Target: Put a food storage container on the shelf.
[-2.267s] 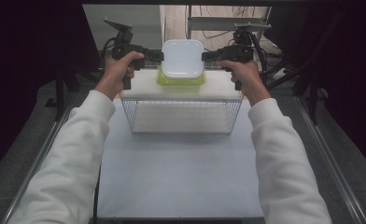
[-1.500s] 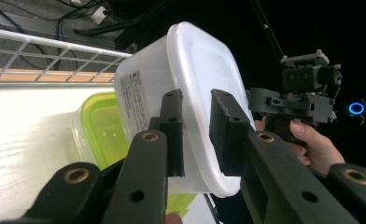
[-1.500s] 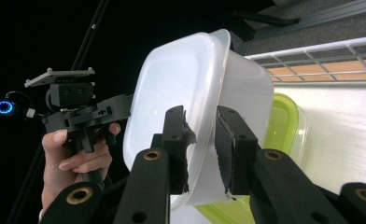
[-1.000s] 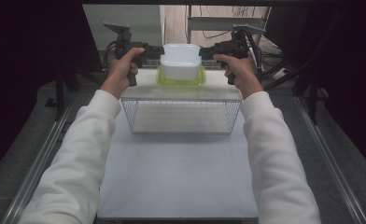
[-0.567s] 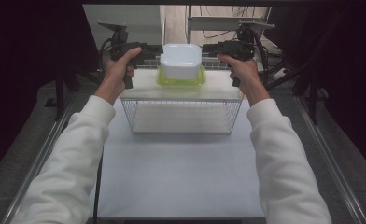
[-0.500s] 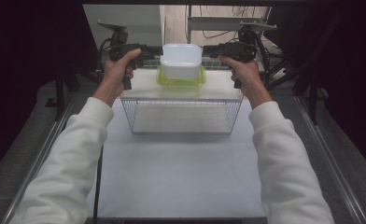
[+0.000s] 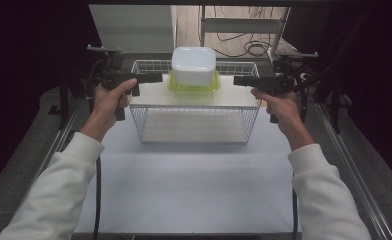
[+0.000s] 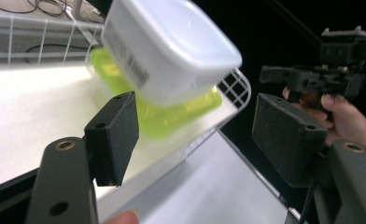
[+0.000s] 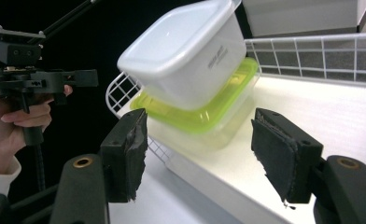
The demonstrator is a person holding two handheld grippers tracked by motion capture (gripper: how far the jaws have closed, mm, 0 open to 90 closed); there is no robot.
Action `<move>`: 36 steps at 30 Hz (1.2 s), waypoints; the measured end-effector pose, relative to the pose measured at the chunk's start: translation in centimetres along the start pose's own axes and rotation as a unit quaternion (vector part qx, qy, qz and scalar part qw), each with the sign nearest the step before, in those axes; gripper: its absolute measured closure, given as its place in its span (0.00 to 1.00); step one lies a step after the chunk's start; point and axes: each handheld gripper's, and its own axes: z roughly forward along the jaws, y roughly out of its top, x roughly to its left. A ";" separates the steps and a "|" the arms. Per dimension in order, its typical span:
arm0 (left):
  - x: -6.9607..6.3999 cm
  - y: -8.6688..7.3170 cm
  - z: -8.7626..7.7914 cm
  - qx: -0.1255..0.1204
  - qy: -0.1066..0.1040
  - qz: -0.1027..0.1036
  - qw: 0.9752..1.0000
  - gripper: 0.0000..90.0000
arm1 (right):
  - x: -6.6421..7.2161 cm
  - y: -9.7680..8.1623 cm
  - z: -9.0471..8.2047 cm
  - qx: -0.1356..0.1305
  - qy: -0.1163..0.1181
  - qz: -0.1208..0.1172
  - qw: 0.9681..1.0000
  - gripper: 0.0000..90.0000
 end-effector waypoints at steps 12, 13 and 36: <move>-1.5 -5.4 -2.2 -0.001 0.015 0.045 0.999 0.34 | 0.7 -4.7 -1.7 0.008 0.008 -0.040 0.999 0.37; -1.5 -6.2 -2.4 -0.001 0.016 0.045 0.999 0.34 | 0.7 -5.3 -1.8 0.007 0.006 -0.042 0.999 0.37; 0.6 -18.4 -2.9 0.058 0.091 0.055 0.993 0.30 | -0.1 -17.3 -3.5 0.037 -0.053 -0.069 0.996 0.26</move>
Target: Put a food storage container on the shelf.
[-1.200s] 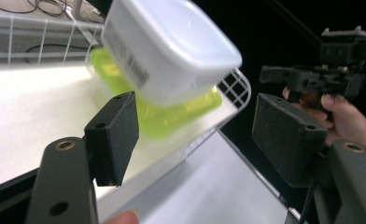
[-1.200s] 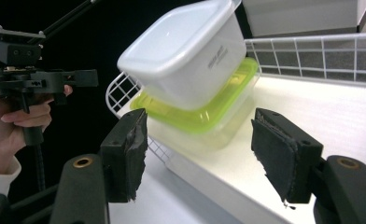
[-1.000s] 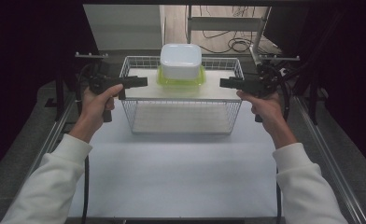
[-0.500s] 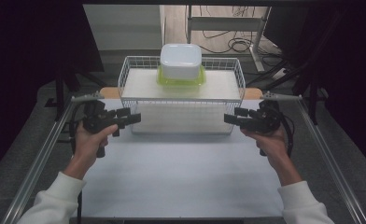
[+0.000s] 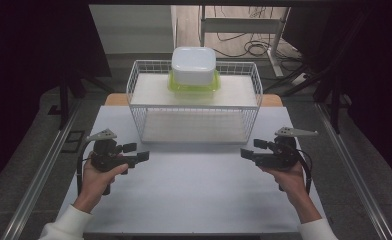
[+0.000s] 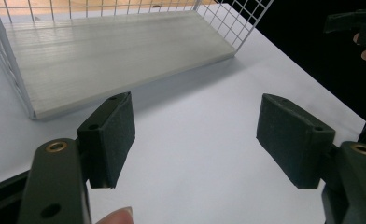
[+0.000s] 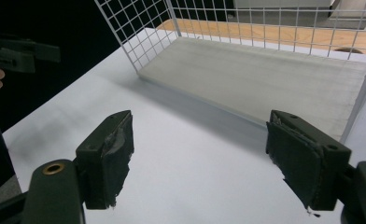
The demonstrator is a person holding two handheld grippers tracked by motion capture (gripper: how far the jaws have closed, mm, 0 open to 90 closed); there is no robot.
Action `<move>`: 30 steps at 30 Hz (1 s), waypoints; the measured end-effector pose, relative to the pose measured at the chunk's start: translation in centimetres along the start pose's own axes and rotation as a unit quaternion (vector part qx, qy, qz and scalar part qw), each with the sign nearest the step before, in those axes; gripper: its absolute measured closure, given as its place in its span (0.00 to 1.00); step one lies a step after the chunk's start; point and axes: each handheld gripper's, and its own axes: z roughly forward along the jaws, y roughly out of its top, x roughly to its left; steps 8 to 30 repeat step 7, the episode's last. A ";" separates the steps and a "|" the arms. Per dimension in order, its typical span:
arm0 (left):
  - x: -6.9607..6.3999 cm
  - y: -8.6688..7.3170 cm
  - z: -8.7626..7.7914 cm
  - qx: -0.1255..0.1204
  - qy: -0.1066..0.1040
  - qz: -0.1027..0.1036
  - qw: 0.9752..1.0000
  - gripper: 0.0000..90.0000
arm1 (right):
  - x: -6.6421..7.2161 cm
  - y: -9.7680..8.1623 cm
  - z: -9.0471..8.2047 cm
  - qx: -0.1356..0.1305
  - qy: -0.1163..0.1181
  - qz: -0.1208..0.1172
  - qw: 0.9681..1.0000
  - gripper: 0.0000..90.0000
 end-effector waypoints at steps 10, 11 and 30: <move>0.0 -0.2 0.5 0.006 0.008 0.005 1.000 0.28 | -0.3 -0.5 0.2 -0.002 -0.006 0.001 1.000 0.20; 0.0 -0.2 0.5 0.006 0.008 0.005 1.000 0.28 | -0.3 -0.5 0.2 -0.002 -0.006 0.001 1.000 0.20; 0.0 -0.2 0.5 0.006 0.008 0.005 1.000 0.28 | -0.3 -0.5 0.2 -0.002 -0.006 0.001 1.000 0.20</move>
